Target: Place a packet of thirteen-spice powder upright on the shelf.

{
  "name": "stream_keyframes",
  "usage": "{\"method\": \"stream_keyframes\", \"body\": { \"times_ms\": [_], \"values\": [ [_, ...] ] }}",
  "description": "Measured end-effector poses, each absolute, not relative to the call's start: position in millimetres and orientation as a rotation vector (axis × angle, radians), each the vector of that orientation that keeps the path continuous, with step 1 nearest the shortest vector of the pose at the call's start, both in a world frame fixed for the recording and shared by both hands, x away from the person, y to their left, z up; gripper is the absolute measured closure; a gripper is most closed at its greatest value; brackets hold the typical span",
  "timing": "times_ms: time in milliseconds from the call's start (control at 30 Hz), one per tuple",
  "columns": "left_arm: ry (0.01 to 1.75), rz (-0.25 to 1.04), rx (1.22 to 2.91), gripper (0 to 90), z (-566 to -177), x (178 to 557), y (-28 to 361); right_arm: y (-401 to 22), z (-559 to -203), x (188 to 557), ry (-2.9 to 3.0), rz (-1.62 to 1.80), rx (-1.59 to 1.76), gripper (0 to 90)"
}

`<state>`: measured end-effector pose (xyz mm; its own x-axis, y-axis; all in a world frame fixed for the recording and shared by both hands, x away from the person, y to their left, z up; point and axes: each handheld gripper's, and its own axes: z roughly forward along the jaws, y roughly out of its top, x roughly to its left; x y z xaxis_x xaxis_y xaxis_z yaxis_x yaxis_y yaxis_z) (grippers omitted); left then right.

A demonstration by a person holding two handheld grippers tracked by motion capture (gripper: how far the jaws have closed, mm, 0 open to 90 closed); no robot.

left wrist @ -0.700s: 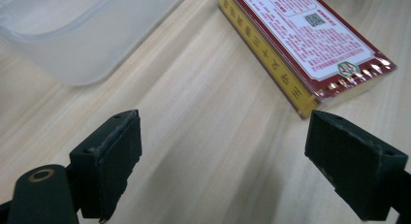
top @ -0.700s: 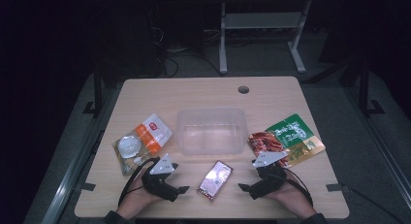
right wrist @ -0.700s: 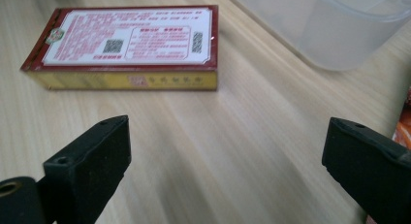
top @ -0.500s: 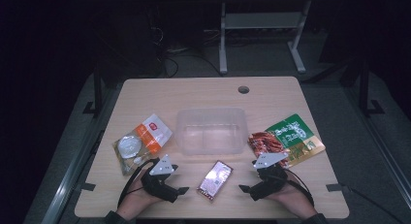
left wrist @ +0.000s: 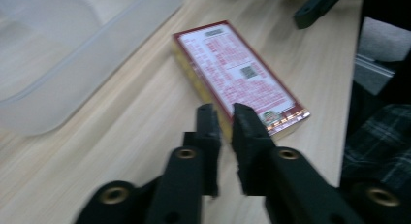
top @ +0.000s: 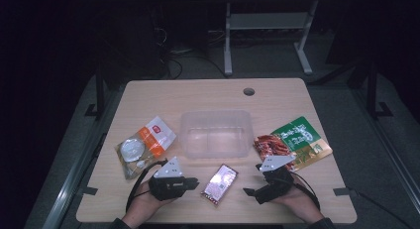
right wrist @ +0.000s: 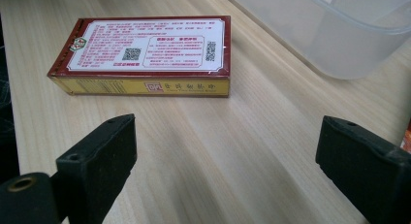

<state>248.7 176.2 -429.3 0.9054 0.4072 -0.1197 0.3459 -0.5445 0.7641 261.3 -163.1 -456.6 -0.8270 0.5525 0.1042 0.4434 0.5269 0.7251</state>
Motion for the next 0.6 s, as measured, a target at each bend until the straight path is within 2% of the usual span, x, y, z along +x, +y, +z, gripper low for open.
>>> {"method": "stream_keyframes", "body": {
  "times_ms": [33,600],
  "values": [
    [0.53,0.078,2.194,89.7,-428,249,174,-163,-457,262,2.624,1.186,0.857,7.1],
    [0.427,-0.026,2.208,89.9,-431,233,122,-162,-456,260,2.55,1.205,0.883,6.7]
  ]
}}
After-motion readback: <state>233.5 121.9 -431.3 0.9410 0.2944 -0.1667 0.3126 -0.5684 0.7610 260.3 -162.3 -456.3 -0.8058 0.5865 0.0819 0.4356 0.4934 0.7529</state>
